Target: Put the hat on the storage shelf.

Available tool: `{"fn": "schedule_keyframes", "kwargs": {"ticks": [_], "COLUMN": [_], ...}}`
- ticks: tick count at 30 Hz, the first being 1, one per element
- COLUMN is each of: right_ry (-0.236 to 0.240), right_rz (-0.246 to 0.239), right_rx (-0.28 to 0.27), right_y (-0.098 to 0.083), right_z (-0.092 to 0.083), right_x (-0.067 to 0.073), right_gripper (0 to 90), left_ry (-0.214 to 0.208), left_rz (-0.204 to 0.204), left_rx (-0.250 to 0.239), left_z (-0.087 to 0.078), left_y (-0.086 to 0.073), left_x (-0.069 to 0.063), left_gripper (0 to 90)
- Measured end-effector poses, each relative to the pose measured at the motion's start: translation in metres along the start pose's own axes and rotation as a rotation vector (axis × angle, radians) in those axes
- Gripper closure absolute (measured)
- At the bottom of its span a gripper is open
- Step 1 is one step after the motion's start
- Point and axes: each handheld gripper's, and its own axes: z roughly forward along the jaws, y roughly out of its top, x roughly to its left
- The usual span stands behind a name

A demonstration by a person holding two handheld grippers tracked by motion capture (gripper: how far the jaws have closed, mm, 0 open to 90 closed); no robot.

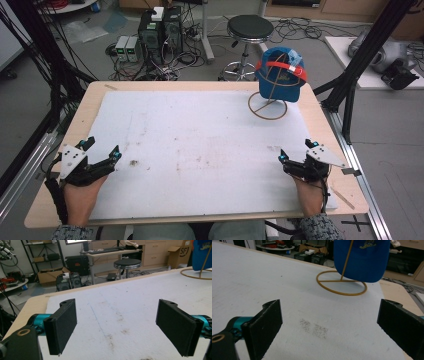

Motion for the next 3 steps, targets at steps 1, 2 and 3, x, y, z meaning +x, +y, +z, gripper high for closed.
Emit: {"fn": "schedule_keyframes", "kwargs": {"ticks": [1, 2, 3], "right_ry": [0.004, 0.008, 0.008], "right_rz": [-0.003, -0.004, -0.007], "right_rx": [0.0, 0.001, 0.0], "right_y": [0.0001, 0.0, 0.0002], "right_z": [0.0007, 0.0011, 0.0017], "right_x": [0.0007, 0.0014, 0.0017], "right_gripper": [5.1, 5.0, 5.0], "left_ry": [-0.005, -0.012, -0.016], "left_rz": [-0.003, -0.005, -0.003], "left_rx": [0.0, 0.001, 0.008], "left_z": [0.0002, 0.0005, 0.0012], "left_y": [-0.0004, -0.0014, -0.0028], "left_x": [-0.0002, -0.0005, -0.0008], "left_gripper": [17.4, 17.4, 17.4]}}
